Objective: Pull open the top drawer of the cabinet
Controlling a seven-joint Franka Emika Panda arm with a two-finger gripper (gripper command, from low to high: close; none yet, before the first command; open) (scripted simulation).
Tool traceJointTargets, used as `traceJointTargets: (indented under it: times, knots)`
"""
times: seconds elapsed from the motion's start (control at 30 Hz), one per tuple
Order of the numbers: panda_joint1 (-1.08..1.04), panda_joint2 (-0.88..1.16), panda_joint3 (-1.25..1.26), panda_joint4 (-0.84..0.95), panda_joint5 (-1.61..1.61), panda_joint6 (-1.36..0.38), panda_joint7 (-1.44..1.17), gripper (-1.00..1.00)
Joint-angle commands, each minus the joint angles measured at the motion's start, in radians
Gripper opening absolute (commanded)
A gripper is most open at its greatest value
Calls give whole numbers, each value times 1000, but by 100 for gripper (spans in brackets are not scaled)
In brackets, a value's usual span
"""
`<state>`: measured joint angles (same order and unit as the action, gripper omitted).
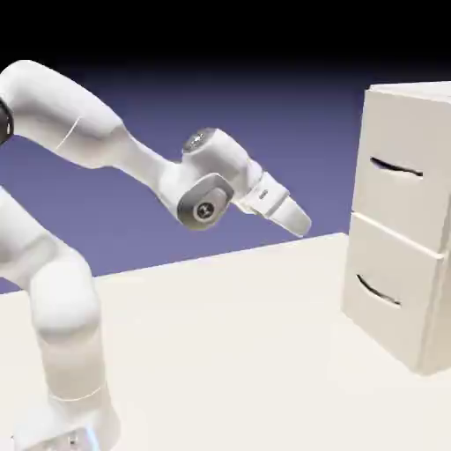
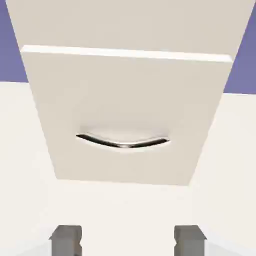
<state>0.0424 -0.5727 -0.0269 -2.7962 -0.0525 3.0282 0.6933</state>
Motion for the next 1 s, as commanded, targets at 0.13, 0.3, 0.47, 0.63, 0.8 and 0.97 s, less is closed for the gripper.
traceJointTargets:
  times: [0.13, 0.3, 0.47, 0.63, 0.8, 0.97]
  knots:
    - [126, -11, -111, 57, -218, -36, -198, 0]
    - [252, -23, -223, 114, -435, -73, -396, 0]
    - [378, -34, -334, 172, -652, -109, -594, 0]
    - [504, -45, -445, 229, -870, -145, -792, 0]
    - [630, -57, -557, 286, -1087, -182, -990, 0]
    - [756, -68, -668, 343, -1305, -218, -1188, 0]
